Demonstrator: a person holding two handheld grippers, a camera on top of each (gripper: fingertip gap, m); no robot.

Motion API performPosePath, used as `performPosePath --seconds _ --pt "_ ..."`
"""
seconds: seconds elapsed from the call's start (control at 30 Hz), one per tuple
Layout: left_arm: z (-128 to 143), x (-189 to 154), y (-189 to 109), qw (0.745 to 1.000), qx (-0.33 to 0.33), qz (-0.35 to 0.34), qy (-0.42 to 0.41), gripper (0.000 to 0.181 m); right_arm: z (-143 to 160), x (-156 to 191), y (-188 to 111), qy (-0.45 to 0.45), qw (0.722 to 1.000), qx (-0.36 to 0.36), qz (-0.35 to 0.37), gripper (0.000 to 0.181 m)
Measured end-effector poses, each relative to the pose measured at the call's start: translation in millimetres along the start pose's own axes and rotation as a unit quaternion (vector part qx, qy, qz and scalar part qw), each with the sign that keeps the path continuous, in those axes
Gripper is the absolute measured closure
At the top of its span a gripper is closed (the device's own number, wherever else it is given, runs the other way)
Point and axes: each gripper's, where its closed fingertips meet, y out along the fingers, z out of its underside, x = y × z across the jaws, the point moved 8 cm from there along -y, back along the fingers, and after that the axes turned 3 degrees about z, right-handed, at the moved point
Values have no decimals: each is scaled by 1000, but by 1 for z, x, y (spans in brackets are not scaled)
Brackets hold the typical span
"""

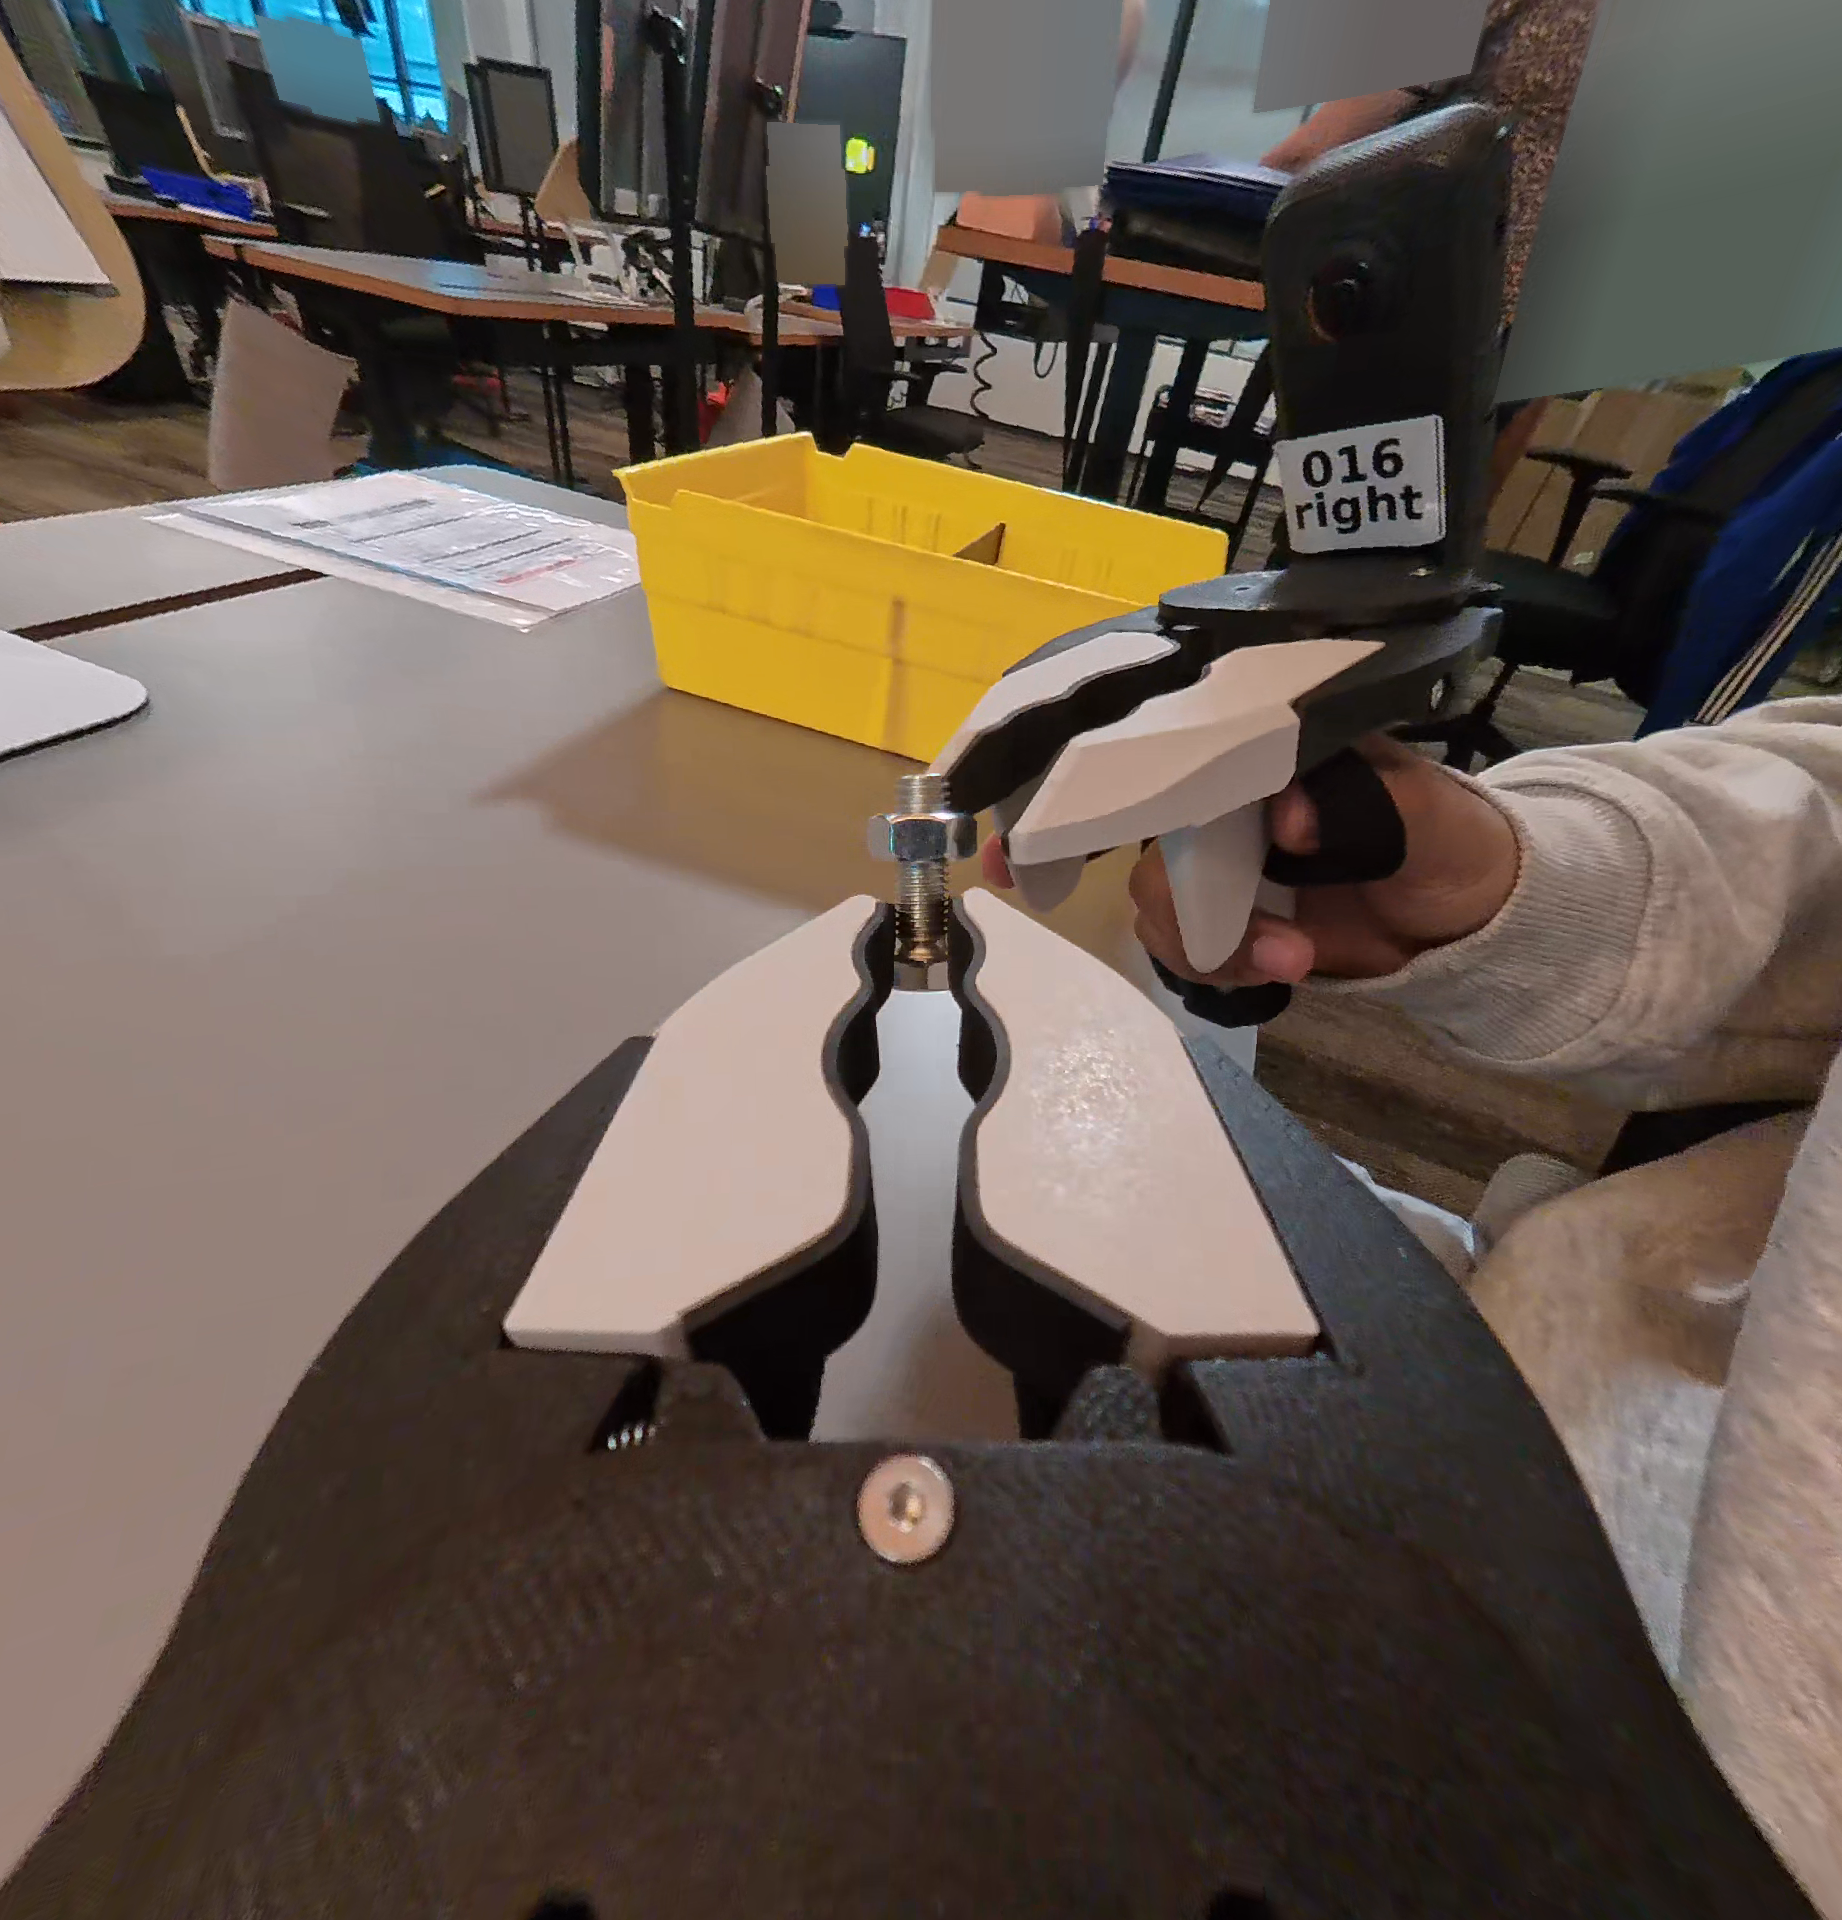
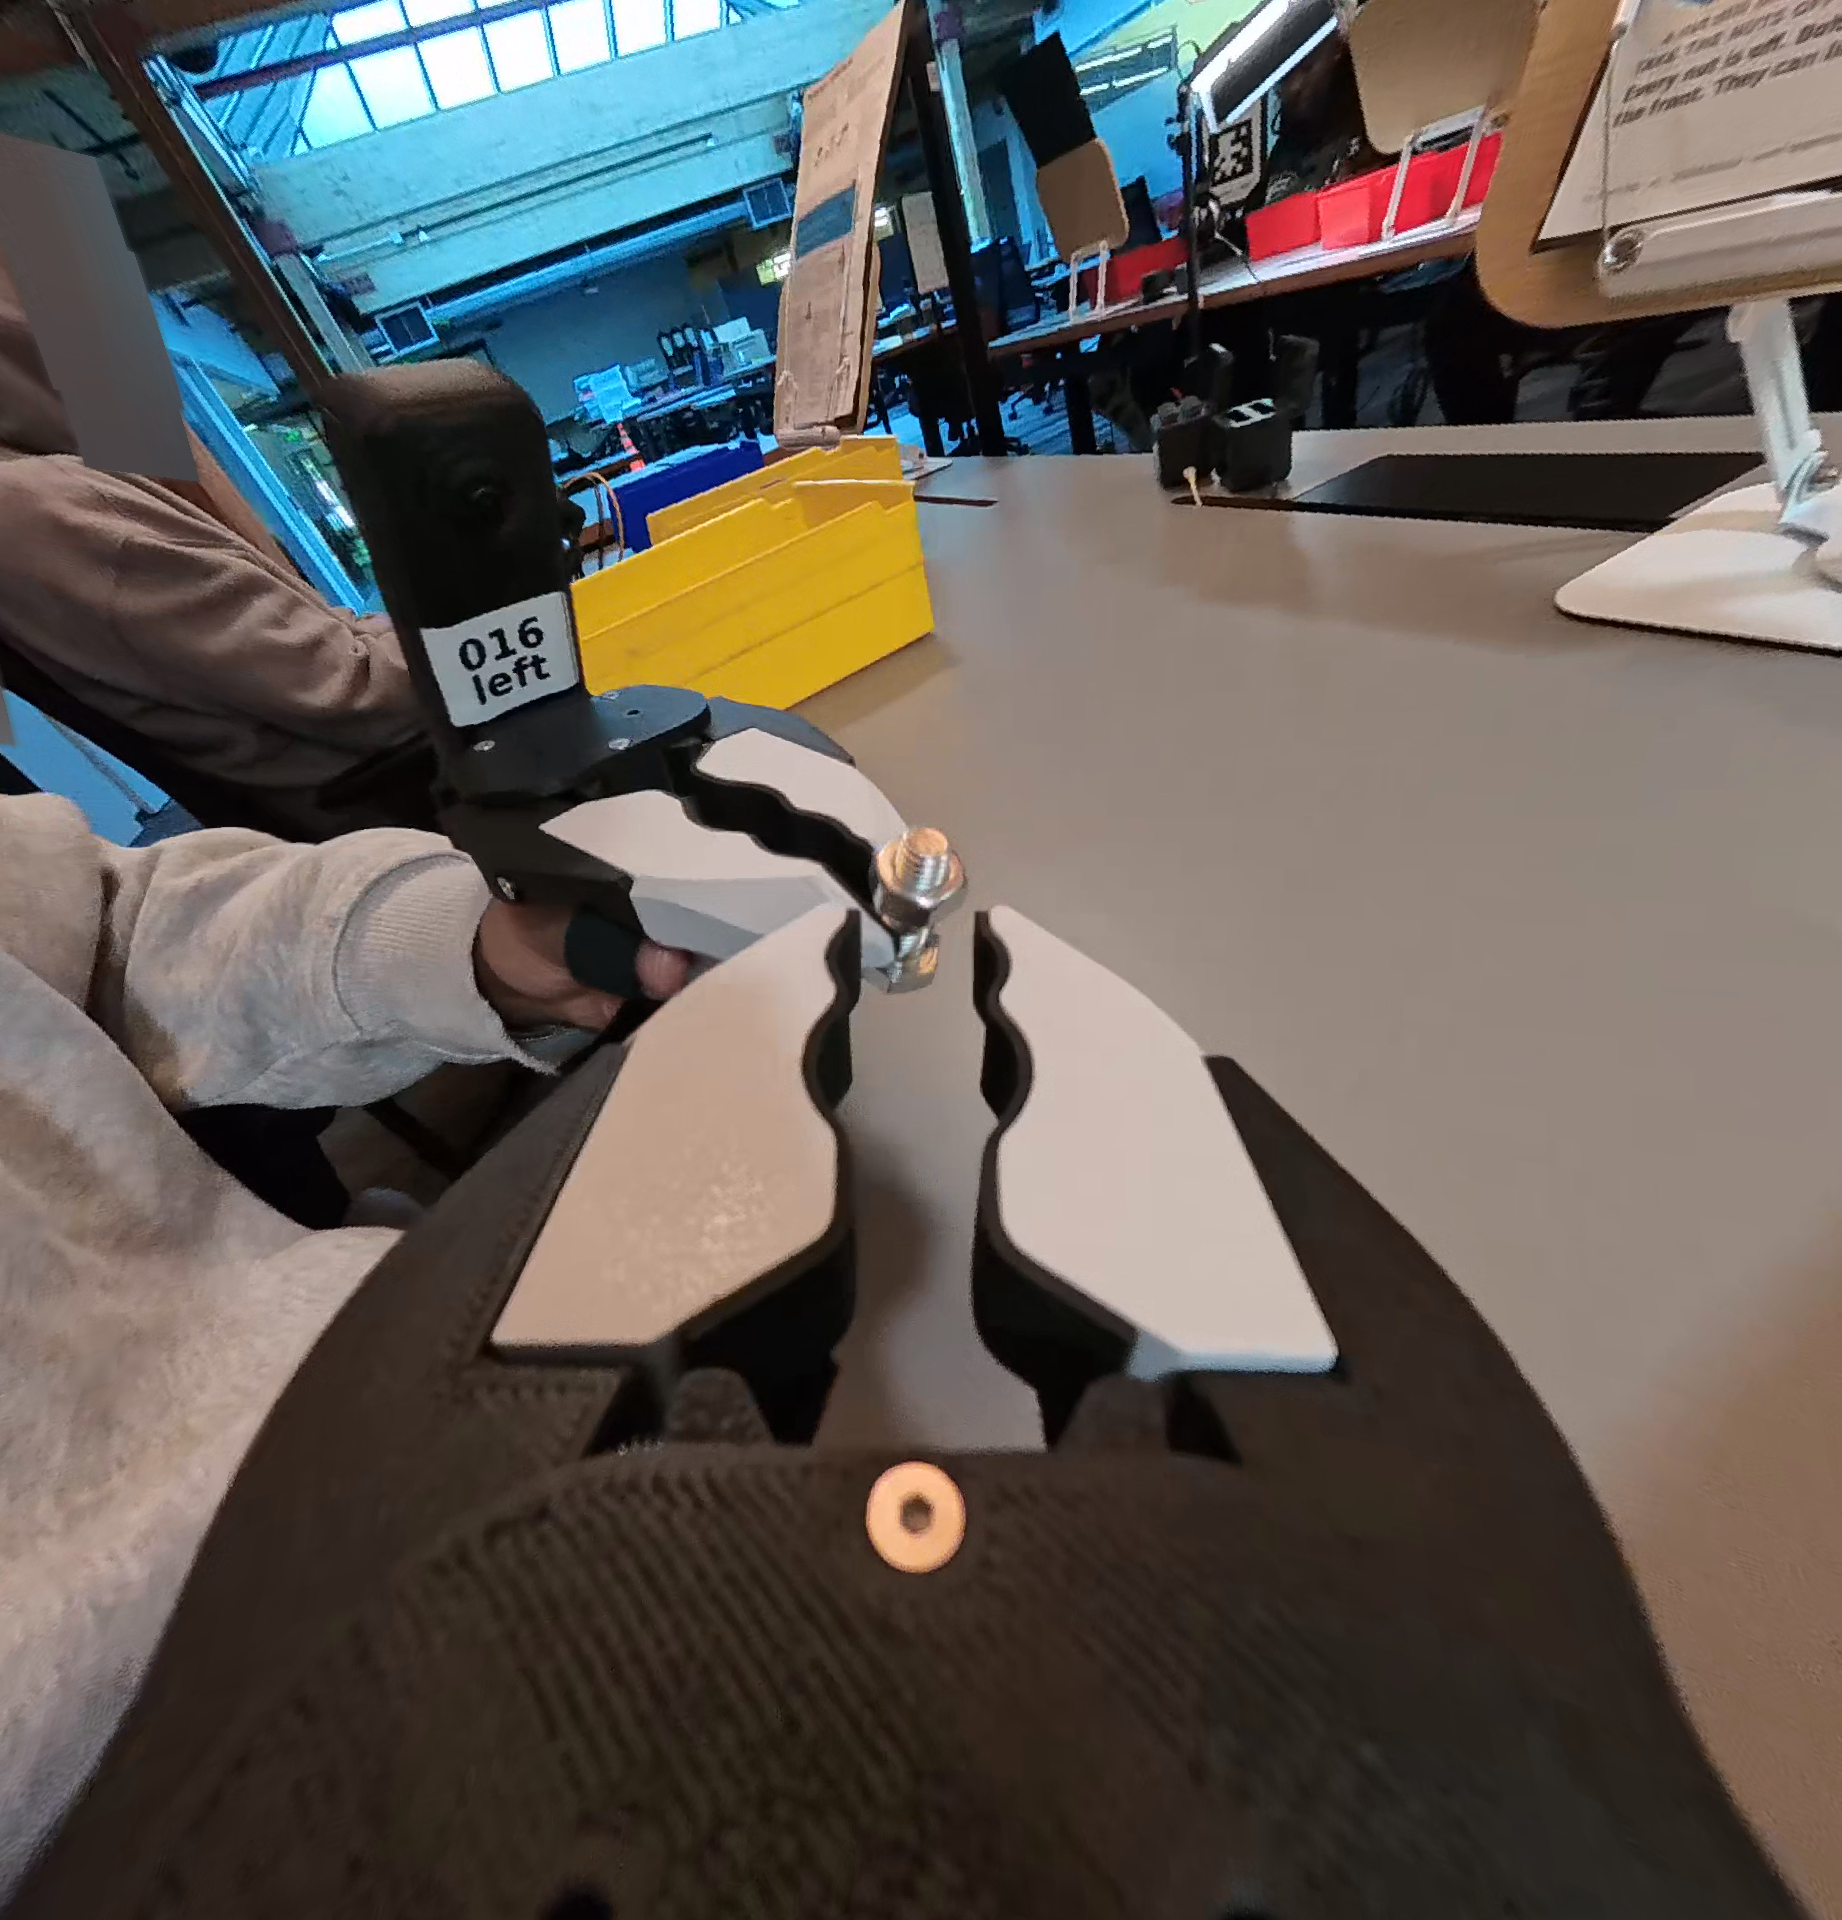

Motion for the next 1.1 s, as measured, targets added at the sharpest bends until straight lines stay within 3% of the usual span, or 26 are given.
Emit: performPosePath --seconds 0.37,0.53,0.7,0.9,1.1 --pt "7 -6 2 999 9 46 -2 171 5 -1 2 16 999 20 -37 164" --pt "10 -5 5 999 25 32 -10 133 1 -7 -3 10 999 14 -31 164" --pt "21 -11 11 995 78 62 -6 137 -2 -9 -6 -24 996 56 -62 164" --pt "22 -17 10 993 84 82 7 143 0 4 -3 -107 986 103 -74 164" --pt "21 -16 8 994 79 77 18 152 0 6 -2 -102 987 103 -63 164"
